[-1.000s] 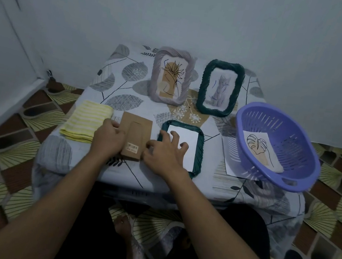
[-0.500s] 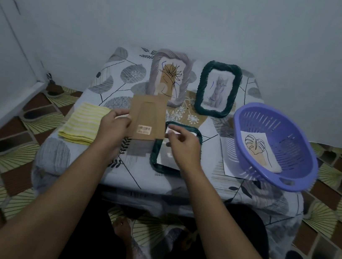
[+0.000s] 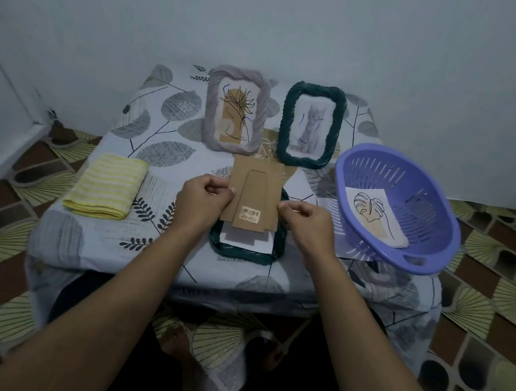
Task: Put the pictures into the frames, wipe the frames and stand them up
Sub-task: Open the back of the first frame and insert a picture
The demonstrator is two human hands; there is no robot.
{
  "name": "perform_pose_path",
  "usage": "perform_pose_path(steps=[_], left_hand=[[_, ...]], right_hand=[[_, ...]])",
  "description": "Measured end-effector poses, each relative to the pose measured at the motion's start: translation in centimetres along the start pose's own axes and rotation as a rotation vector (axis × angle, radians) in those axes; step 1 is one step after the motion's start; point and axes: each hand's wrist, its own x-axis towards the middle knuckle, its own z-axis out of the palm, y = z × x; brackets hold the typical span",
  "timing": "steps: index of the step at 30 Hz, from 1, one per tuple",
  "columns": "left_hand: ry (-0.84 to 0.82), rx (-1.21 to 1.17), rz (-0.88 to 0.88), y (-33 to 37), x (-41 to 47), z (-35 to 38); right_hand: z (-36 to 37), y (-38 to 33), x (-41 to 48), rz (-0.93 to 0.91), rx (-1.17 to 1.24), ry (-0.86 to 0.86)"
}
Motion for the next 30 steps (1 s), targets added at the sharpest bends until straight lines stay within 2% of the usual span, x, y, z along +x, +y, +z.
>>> perform_pose_path(steps=[7,23,30], left_hand=[[-0.048,0.105,0.014,-1.5,-0.4,0.2],[-0.008,0.276,0.107,-2.7,-1.4,0.7],[-0.011,0.337,0.119,-3.0,-1.5,0.9]], right_hand=[[-0.3,1.1,-0.1,-0.004,-0.186,-0.011],[0.2,1.8,-0.5,0.043,-0.414,0.019],[-0.1,1.5,-0.6,0.01,-0.551,0.053]])
